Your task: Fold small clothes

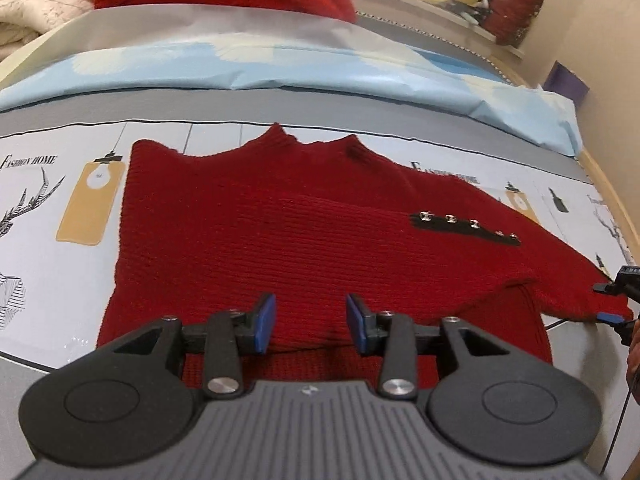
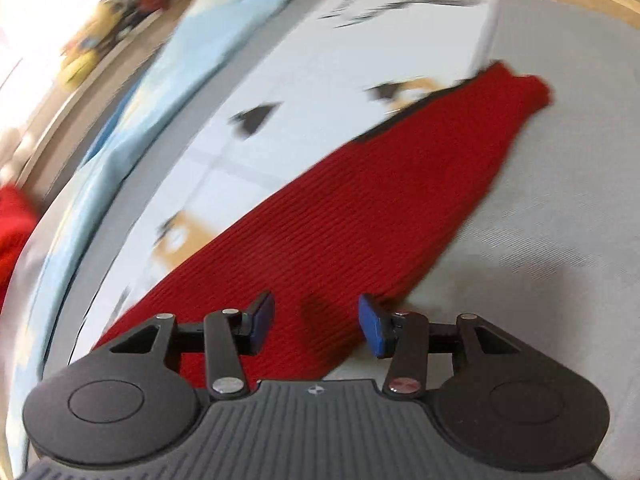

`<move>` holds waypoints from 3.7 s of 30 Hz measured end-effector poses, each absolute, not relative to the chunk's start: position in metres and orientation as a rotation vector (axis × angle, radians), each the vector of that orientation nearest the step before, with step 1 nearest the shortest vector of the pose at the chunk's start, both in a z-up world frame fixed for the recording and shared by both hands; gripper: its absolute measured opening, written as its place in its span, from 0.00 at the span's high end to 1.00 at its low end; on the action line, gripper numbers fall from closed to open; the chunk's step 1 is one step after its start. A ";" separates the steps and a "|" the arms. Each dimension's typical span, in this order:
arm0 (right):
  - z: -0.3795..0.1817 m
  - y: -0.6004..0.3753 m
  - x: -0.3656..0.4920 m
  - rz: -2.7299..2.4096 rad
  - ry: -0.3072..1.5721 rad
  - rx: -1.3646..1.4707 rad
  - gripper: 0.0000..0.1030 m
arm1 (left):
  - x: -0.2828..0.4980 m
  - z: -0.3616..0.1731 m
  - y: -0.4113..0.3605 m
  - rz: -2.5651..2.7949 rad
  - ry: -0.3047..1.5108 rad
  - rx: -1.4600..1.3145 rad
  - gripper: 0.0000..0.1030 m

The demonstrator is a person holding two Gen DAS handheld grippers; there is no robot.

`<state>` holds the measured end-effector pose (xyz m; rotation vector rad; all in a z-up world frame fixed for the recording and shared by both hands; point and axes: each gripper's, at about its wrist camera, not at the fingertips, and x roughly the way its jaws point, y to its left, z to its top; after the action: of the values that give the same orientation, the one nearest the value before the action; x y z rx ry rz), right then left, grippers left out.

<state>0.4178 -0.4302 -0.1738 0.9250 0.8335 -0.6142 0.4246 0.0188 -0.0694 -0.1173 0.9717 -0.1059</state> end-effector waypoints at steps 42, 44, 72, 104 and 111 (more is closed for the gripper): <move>-0.089 -0.132 0.425 0.540 0.676 0.155 0.88 | 0.436 -0.064 0.086 0.002 0.968 -0.281 0.58; -0.100 -0.131 0.431 0.535 0.763 0.212 0.87 | 0.438 -0.065 0.092 0.022 0.974 -0.304 0.58; -0.129 -0.185 0.458 0.210 0.964 0.345 0.64 | 0.461 -0.117 0.115 0.115 1.051 -0.459 0.55; -0.161 -0.200 0.474 0.097 1.081 0.411 0.57 | 0.454 -0.111 0.105 0.053 1.020 -0.476 0.80; -0.136 -0.201 0.471 0.117 0.975 0.379 0.53 | 0.458 -0.101 0.105 0.077 0.996 -0.428 0.76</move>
<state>0.4713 -0.2014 -0.1357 0.3788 0.9748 0.1170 0.4577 0.1053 -0.1005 -0.4285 0.9957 0.0772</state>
